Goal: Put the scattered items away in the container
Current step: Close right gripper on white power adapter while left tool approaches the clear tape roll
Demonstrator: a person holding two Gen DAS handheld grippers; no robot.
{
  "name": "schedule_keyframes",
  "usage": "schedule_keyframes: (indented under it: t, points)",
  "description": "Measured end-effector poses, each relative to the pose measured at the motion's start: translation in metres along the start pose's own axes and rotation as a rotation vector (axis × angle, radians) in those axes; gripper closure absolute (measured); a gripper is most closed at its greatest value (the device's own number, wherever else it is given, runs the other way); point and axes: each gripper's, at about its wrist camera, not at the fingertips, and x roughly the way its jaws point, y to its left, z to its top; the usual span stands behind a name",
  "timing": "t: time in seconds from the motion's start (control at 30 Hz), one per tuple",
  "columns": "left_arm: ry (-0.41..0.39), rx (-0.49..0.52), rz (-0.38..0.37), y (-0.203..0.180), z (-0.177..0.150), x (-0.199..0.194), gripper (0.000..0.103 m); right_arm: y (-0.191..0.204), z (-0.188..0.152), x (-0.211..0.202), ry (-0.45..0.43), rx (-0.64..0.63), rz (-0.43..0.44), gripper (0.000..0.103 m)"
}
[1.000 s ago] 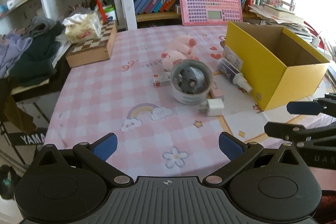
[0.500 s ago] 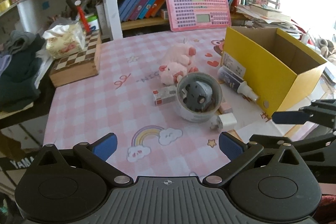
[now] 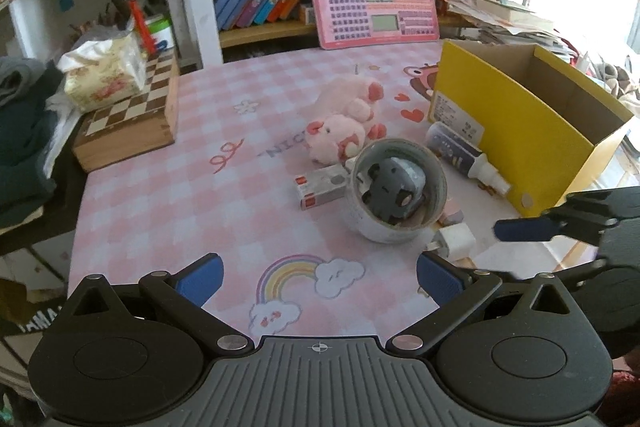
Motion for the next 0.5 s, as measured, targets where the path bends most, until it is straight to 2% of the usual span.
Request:
schedule_keyframes:
  t: [0.17,0.37,0.47,0.5]
  points:
    - [-0.007,0.023,-0.027,-0.004,0.009,0.009,0.000,-0.001,0.004,0.019,0.017,-0.010,-0.019,0.051]
    - [0.002,0.050,-0.035,-0.007,0.013,0.019,0.000,-0.003,0.005,0.036,0.042,0.003,-0.021,0.058]
    - [0.007,0.058,-0.038,-0.009,0.014,0.022,0.000,-0.006,0.004,0.039,0.037,0.023,-0.017,0.064]
    - [0.008,0.060,-0.039,-0.009,0.015,0.023,0.000,-0.006,0.005,0.039,0.033,0.027,-0.017,0.070]
